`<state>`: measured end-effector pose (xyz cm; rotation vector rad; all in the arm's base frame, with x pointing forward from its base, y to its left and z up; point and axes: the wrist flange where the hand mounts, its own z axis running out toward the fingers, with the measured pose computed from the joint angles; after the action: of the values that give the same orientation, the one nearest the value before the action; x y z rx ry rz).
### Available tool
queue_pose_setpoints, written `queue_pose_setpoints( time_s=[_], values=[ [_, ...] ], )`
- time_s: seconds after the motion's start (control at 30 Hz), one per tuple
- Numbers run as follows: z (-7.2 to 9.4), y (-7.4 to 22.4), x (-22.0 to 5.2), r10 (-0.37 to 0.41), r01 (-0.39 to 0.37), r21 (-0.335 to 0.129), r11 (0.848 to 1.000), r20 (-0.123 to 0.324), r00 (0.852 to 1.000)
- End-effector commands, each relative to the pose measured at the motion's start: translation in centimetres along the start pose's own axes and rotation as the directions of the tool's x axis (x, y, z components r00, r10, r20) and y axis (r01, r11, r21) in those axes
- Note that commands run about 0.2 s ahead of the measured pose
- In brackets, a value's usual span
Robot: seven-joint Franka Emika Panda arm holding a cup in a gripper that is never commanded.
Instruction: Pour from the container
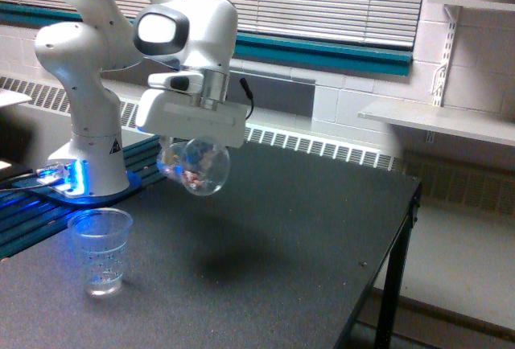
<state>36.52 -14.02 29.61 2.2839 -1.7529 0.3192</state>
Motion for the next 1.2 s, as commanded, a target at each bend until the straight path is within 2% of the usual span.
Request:
queue_pose_setpoints(
  time_s=[0.03, 0.5, 0.93, 1.2],
  values=[
    [0.5, 1.7, 0.6, 0.103, -0.103, -0.050, 0.993, -0.003, 0.995],
    [1.6, 4.3, 0.9, 0.200, -0.197, -0.132, 0.971, 0.010, 0.980],
    [1.7, 6.5, 1.6, 0.276, -0.275, -0.163, 0.947, -0.017, 0.961],
    [1.7, 8.0, 2.0, 0.331, -0.331, -0.182, 0.926, -0.033, 0.943]
  ],
)
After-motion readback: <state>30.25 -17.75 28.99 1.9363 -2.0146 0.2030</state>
